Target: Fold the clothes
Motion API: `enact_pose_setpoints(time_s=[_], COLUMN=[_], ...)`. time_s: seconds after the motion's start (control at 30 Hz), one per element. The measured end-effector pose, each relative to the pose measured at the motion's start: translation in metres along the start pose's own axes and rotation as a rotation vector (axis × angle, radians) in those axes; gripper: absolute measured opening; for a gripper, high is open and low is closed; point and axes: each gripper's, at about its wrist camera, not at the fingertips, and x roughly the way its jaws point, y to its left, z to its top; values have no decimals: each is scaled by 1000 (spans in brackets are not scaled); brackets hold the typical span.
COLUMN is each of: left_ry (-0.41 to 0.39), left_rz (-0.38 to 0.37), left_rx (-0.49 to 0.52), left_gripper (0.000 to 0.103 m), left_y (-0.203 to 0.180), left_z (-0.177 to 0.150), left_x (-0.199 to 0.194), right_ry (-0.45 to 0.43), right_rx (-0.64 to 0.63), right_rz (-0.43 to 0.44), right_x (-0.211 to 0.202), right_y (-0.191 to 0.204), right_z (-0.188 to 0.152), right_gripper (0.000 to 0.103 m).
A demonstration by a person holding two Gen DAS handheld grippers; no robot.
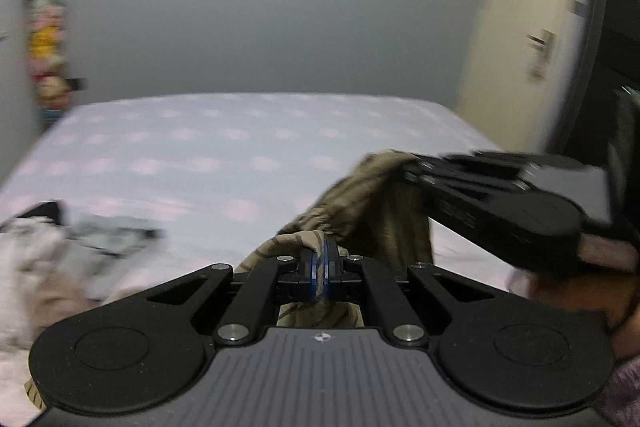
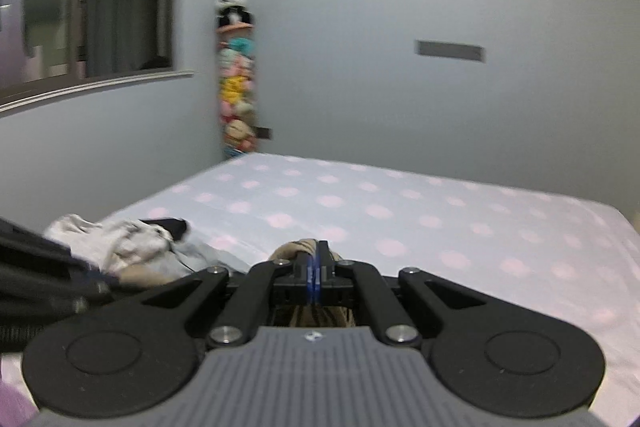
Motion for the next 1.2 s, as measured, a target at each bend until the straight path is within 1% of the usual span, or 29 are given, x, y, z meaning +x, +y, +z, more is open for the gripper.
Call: enact_pose_setpoints(time_s=[0.03,0.1,0.17,0.23,0.27,0.3,0.33,0.4,0.47,0.53,0.57,0.63,0.67,0.7,0.73,0.8,0.83,0.9,1.0,1.1,1.17,1.2], left_ry=[17,73,131,190,207,216,223,233,238,241,242,241,241,242,243,252,257,268,293,313,325,335], left_rz=[-35,-76,-114,-153,-161,-162,-161,-154,-113,-58,-28,33,55,75,96,116,126,129,112,91,73,63], left_rx=[18,35,50,65,62,51,39,15,-5,-21,-31,-49,-48,-45,-42,-18,-5,33,122,224,277,297], left_gripper=[1,3,5,11,16,22,24,35,43,44,45,46,46,47,47,47,47,48,48,48,48,48], left_y=[-16,-26,-35,-44,-43,-38,-32,-16,4,23,34,53,63,72,82,92,96,103,107,109,110,111], left_z=[-5,-20,-35,-50,-57,-63,-69,-80,-81,-80,-79,-75,-72,-69,-65,-58,-54,-48,-38,-34,-31,-30], left_x=[8,22,37,51,53,51,49,44,39,33,33,36,39,42,46,54,58,71,98,124,143,152], right_ry=[19,73,151,225,255,283,309,360,403,438,449,455,453,450,447,442,444,450,481,573,652,679], right_rx=[8,37,80,116,122,129,139,166,189,204,210,211,203,196,175,113,78,18,-49,-124,-117,-91], right_rz=[-29,-88,-136,-178,-202,-222,-238,-256,-256,-244,-235,-223,-218,-212,-209,-203,-199,-187,-164,-193,-224,-219], right_x=[-7,-17,-22,-23,-25,-26,-26,-29,-29,-29,-29,-32,-30,-27,-25,-21,-18,-13,-4,14,26,27], right_y=[-14,-41,-68,-91,-101,-110,-117,-126,-133,-138,-139,-143,-141,-140,-137,-130,-127,-121,-114,-121,-139,-148], right_z=[-7,-28,-52,-80,-93,-105,-116,-138,-153,-164,-167,-170,-168,-166,-164,-158,-155,-150,-142,-144,-150,-153], right_gripper=[2,2,2,2,2,2,2,3,8,13,16,30,33,38,41,51,54,54,55,60,61,61])
